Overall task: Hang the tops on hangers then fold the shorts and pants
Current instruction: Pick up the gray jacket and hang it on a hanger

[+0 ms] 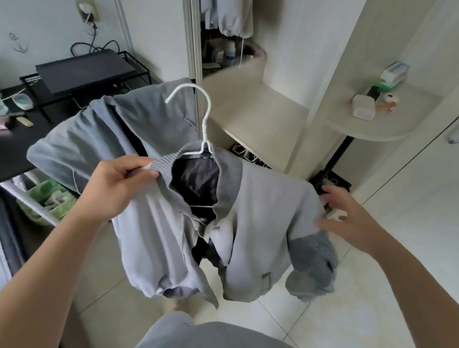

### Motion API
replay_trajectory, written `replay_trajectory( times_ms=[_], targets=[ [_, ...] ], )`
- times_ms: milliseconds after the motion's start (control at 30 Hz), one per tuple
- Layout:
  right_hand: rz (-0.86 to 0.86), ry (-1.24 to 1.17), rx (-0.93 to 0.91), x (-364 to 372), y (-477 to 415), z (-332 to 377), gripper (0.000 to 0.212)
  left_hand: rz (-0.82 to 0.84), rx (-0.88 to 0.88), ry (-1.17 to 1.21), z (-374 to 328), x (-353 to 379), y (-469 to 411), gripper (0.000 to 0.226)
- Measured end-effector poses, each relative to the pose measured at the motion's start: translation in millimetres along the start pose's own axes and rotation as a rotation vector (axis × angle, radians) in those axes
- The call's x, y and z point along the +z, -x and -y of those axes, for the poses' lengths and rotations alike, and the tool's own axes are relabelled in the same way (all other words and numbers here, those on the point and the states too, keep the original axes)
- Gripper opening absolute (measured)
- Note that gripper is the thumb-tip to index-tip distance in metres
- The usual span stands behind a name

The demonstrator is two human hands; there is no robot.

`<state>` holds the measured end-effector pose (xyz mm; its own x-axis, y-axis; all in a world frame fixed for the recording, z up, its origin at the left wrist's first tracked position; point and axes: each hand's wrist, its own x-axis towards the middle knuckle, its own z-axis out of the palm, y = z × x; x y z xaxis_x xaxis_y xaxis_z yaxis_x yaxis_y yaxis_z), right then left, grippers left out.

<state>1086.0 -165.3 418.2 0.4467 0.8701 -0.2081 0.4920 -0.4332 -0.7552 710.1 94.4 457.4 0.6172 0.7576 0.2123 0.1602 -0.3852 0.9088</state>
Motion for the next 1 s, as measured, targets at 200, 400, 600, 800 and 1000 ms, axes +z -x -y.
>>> replay_trajectory(
  times_ms=[200, 400, 600, 800, 1000],
  targets=[
    [-0.030, 0.104, -0.218, 23, -23, 82, 0.024, 0.159, 0.058, -0.073, 3, 21, -70, 0.008],
    [-0.100, 0.151, -0.221, 35, -64, 132, 0.032, 0.295, 0.160, -0.135, 12, 26, -157, 0.045],
    [-0.268, -0.137, -0.085, 15, -109, 175, 0.032, 0.281, 0.273, -0.313, 16, 20, -262, 0.026],
    [-0.522, -0.451, 0.020, 9, -152, 202, 0.021, 0.434, 0.316, -0.222, 26, 10, -340, 0.041],
    [-0.665, -0.675, -0.024, -1, -218, 244, 0.025, 0.591, 0.297, -0.143, 6, 7, -388, 0.042]
  ],
)
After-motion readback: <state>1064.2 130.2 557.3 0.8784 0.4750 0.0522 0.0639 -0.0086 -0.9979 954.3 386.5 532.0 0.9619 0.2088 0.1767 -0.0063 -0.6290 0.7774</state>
